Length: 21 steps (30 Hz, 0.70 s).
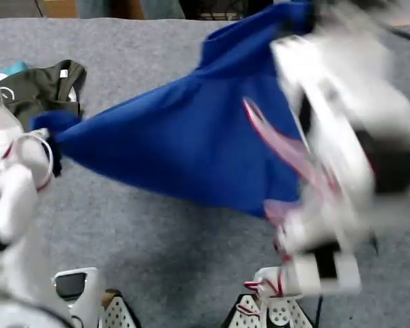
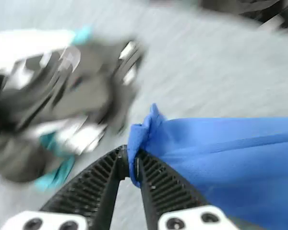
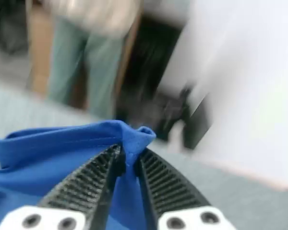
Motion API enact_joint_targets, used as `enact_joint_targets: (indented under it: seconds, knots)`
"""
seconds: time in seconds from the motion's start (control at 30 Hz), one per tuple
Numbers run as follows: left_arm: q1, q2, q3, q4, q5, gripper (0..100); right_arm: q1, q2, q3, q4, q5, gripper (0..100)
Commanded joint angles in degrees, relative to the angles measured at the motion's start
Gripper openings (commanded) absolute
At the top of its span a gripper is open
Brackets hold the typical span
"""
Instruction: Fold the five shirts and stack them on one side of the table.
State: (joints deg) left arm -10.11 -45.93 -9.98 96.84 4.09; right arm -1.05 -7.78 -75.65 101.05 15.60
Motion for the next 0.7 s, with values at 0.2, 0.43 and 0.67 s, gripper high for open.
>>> enact_joint_targets:
  seconds: [0.2,0.43,0.67]
  knots:
    - [5.2,1.1,-32.0,4.0,1.7,3,14.2,-34.6,11.5,-8.7,2.1,1.3]
    - [5.7,0.2,-21.2,3.9,3.0,3,16.8,-37.0,28.0,-19.0,3.2,1.3]
    - [5.4,8.8,10.9,-16.5,3.1,3,15.3,-28.9,47.8,-29.2,3.3,1.3]
